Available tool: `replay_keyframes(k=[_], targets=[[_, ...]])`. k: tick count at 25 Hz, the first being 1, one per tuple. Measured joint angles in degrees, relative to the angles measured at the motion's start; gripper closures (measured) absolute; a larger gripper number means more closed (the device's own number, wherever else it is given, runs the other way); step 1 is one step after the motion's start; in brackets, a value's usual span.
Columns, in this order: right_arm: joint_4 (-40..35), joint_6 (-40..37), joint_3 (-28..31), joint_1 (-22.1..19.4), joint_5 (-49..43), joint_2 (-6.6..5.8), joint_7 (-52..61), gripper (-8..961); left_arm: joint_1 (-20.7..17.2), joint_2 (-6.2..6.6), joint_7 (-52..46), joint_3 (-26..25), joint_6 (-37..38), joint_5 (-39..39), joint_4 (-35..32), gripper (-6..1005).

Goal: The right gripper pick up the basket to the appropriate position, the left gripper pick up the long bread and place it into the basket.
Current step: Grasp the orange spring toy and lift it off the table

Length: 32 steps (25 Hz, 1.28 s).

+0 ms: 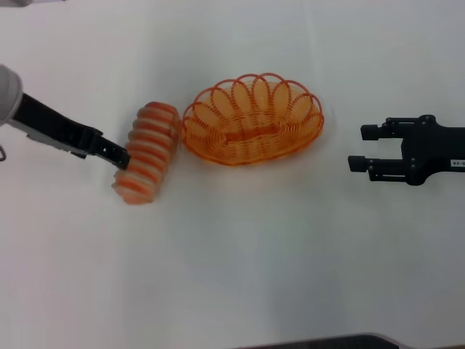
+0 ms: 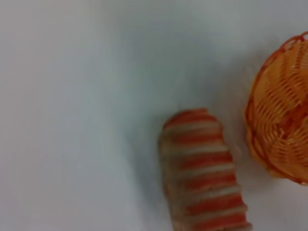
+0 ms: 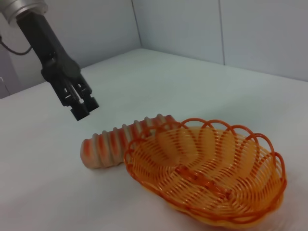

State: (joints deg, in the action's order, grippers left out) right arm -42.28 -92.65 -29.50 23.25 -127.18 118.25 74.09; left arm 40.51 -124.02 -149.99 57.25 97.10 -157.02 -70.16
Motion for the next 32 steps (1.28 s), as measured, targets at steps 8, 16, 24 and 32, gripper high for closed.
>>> replay_keyframes(k=[8, 16, 24, 32], targets=[[0.0, 0.0, -0.2, 0.0, 0.0, 0.29, 0.3, 263, -0.2, -0.30, -3.4, 7.9, -3.7, 0.1, -0.3, 202], [0.0, 0.0, -0.4, 0.1, -0.7, 0.35, 0.8, 263, 1.0, -0.29, -4.9, 9.9, -6.1, 1.4, 2.5, 203], [0.2, 0.9, -1.9, 0.2, -0.9, 0.56, 0.7, 264, 0.4, -0.29, -4.9, 13.4, -9.3, 1.6, 3.4, 204], [0.5, 1.2, -2.1, 0.3, -1.0, 0.57, 0.8, 265, 0.2, -0.34, -5.6, 14.4, -11.8, 1.6, 5.2, 203]])
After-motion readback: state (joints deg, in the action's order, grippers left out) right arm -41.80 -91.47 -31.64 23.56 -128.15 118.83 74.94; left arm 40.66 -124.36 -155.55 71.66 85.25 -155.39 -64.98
